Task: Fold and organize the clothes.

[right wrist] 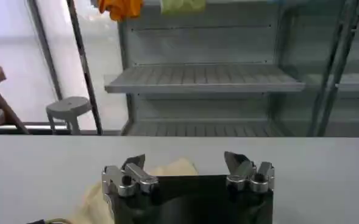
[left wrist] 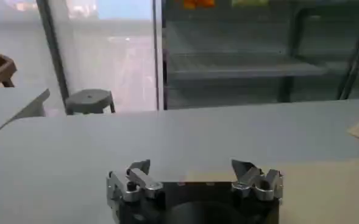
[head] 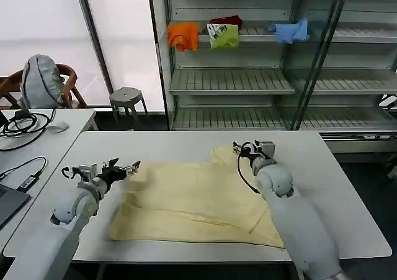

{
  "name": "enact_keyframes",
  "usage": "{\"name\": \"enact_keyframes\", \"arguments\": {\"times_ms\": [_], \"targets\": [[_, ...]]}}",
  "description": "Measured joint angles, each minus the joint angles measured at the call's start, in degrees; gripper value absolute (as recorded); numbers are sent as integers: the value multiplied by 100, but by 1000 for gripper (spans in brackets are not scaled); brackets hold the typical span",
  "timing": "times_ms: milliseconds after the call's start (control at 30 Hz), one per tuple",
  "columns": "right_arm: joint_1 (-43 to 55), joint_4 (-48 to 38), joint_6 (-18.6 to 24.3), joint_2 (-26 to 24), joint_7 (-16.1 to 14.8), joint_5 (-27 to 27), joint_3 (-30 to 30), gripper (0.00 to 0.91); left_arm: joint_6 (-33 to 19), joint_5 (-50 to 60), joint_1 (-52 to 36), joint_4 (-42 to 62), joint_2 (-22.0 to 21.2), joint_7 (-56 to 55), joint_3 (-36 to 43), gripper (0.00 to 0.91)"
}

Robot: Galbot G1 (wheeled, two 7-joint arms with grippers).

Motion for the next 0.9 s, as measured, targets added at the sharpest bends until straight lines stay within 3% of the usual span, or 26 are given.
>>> {"name": "enact_keyframes", "arguments": {"times_ms": [567, 867, 900], "targets": [[712, -1424, 171, 321, -226, -88, -210, 907, 37, 13, -420, 667, -84, 128, 331, 907], [809, -1784, 188, 392, -271, -133, -232, 907, 10, 27, -516, 843, -156, 144, 372, 907], [815, -1806, 185, 399, -272, -130, -232, 655, 2, 28, -529, 860, -158, 143, 378, 907]]}}
